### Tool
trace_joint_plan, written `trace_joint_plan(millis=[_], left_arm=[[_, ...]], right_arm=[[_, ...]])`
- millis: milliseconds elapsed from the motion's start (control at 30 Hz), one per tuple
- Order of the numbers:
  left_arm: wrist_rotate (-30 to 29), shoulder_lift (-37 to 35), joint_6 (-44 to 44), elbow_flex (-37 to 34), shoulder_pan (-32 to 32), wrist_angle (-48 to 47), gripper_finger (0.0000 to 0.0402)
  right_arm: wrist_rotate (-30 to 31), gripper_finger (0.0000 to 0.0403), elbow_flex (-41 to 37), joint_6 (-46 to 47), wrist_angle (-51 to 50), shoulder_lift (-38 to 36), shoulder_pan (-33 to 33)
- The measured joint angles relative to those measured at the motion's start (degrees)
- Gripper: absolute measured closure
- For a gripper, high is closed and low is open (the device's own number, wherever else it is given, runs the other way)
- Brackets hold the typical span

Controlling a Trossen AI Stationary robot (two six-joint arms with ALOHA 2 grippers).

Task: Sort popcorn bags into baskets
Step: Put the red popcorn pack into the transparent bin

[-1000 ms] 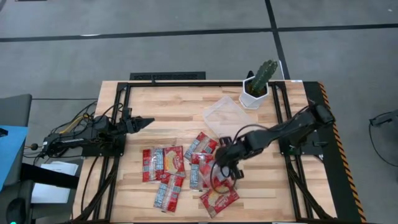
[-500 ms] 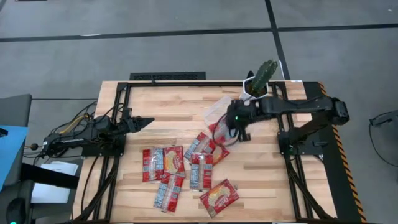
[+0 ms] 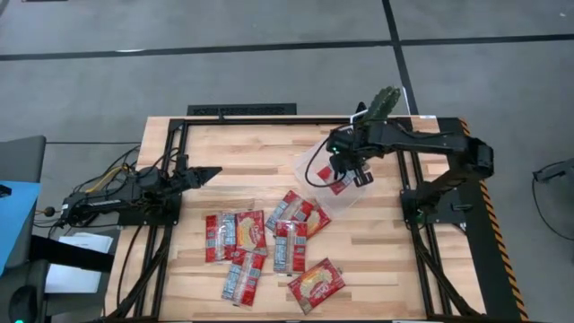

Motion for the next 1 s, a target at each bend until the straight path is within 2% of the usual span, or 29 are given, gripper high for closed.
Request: trace_joint_plan(millis=[300, 533, 767, 1000], left_arm=[[-3.0, 0.0, 0.2, 0.0, 0.0, -1.8, 0.0153], [-3.3, 0.0, 0.6, 0.0, 0.0, -1.8, 0.0153], [-3.3, 0.0, 0.6, 0.0, 0.0, -1.8, 0.0153], [-3.6, 0.0, 0.6, 0.0, 0.0, -2.3, 0.0153]], right_arm=[[-3.2, 0.0396, -7.0, 0.5, 2.6, -0.1, 2.4], [-4.6, 0.0370, -10.0, 1.3, 8.1, -0.1, 3.9], [-4.7, 0.0365, -12.6, 1.4, 9.1, -0.1, 3.8], [-7.3, 0.0351, -14.5, 1.4, 9.4, -0.1, 3.8]])
